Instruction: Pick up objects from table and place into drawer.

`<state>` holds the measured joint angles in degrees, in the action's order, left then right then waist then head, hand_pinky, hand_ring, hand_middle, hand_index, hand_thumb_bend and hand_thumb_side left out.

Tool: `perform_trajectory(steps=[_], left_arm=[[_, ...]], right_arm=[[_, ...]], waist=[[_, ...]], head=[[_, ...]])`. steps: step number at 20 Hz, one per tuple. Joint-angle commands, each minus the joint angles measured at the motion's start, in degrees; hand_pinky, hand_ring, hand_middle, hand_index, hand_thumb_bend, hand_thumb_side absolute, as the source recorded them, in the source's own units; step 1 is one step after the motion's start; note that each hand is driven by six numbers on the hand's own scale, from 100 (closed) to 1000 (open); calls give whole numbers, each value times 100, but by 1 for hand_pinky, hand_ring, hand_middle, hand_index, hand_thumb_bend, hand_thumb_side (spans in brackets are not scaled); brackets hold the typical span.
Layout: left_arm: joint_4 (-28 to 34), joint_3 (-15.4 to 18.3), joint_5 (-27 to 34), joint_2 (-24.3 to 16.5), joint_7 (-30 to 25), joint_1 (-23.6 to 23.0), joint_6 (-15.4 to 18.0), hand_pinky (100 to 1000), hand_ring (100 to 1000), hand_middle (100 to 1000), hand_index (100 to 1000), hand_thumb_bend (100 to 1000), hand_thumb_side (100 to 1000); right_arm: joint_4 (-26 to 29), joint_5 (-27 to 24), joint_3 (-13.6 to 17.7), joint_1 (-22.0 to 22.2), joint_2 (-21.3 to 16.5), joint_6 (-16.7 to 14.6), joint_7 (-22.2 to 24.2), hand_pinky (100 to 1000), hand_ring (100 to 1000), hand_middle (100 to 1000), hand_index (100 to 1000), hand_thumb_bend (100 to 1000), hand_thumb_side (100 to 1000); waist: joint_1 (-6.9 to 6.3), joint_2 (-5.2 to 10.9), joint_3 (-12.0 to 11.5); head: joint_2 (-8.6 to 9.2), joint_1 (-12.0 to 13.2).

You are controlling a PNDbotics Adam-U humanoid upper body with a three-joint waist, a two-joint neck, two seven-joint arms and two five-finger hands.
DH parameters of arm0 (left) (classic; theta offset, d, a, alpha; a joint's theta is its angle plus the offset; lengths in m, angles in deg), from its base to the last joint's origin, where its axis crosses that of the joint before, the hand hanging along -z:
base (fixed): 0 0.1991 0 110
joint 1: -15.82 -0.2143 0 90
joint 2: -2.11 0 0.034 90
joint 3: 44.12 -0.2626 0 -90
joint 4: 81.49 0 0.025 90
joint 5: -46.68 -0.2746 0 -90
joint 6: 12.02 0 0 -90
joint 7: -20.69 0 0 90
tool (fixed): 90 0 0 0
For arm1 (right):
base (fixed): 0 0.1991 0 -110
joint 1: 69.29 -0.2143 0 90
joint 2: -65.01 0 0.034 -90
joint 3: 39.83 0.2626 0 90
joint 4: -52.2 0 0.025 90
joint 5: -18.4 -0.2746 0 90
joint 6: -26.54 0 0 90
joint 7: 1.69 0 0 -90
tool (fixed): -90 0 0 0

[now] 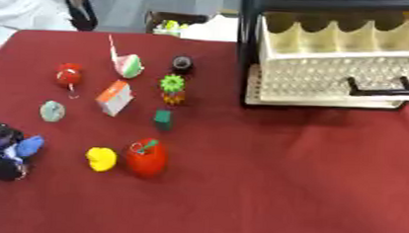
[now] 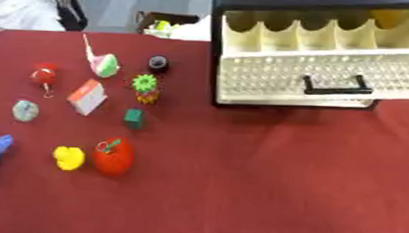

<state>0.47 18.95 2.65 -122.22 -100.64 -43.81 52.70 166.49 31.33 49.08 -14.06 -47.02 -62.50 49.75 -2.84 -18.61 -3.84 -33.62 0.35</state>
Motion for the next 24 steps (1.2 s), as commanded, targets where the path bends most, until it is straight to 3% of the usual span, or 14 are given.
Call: perform_trajectory(steps=[1,9,15,24], left_arm=[[-19,68,-76,-134,75,60,-12,438,570,608,808,100,433],[129,120,-375,-168,346,65,83,365,539,576,775,100,390],[237,174,-498,-184,572,65,131,223,452,486,710,100,350],[434,297,-238,-195,844,68,85,100,333,366,588,100,295]], right_arm=[[30,-46,26,-83,-123,-27,-3,530,605,592,735,100,504],[30,-54,22,-82,-121,-24,-4,531,605,591,736,100,501],[30,-57,27,-77,-114,-17,-11,532,606,591,737,100,504],[30,-66,29,-67,-114,-3,-10,533,606,591,737,100,505]], waist=[[8,96,-4],[0,120,-16],[-2,137,-25],[1,145,-30]], head=[[37,-20],[3,-72],[10,-68],[5,-107]])
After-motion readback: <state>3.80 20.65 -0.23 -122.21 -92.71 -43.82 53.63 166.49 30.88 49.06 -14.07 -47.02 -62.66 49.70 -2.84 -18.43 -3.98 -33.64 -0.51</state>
